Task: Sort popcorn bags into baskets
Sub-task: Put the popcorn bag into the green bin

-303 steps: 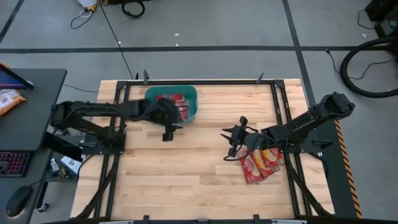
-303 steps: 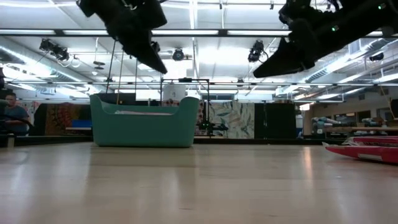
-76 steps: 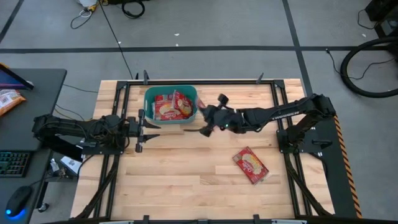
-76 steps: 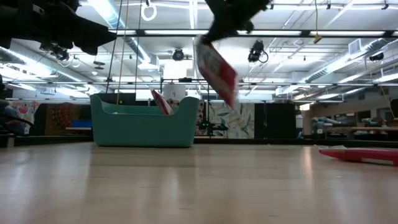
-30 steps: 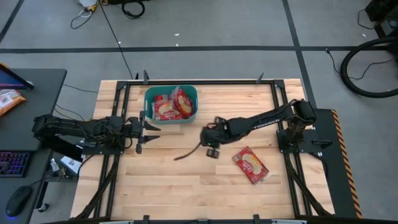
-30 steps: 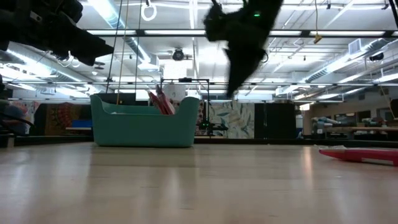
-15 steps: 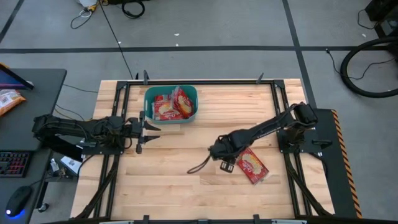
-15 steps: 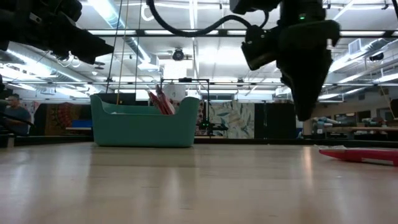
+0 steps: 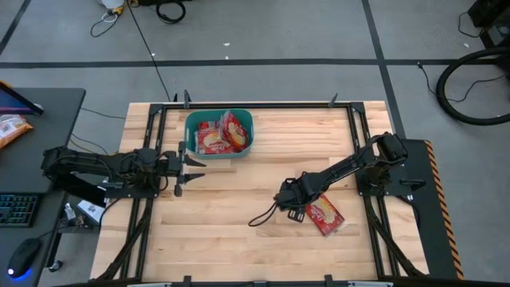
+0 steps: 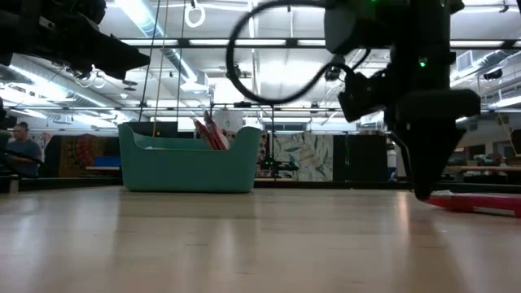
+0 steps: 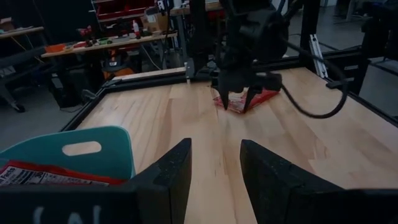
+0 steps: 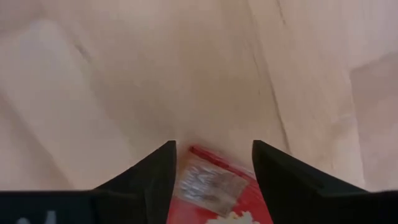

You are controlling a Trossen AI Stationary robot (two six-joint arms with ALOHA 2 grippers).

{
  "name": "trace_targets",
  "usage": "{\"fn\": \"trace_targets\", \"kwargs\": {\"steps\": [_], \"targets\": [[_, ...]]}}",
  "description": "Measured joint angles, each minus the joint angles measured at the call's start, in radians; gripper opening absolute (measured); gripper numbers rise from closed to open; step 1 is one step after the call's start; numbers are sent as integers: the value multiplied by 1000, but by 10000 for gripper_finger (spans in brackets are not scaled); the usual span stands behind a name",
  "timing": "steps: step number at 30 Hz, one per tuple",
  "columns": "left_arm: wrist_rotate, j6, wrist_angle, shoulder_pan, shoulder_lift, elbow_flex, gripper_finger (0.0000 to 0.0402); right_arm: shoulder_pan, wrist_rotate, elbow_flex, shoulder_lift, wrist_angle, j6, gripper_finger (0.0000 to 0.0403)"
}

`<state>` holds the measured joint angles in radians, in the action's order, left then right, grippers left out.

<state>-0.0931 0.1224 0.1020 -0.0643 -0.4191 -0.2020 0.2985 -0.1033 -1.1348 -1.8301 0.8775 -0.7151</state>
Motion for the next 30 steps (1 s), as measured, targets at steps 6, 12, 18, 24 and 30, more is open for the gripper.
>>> {"fn": "trace_targets", "kwargs": {"steps": [6, 12, 18, 24, 30], "targets": [[0, 1, 0, 0, 0, 0, 141, 2, 34, 38, 0, -11, 13, 197], [0, 1, -1, 0, 0, 0, 141, 3, 42, 71, 4, -50, 19, 107], [0, 1, -1, 0, 0, 0, 141, 4, 45, 63, 1, -54, 36, 10], [0, 1, 0, 0, 0, 0, 141, 3, -63, -82, -2, 22, 93, 6], [0, 1, 4, 0, 0, 0, 141, 3, -308, -280, -1, 100, 202, 4]]}}
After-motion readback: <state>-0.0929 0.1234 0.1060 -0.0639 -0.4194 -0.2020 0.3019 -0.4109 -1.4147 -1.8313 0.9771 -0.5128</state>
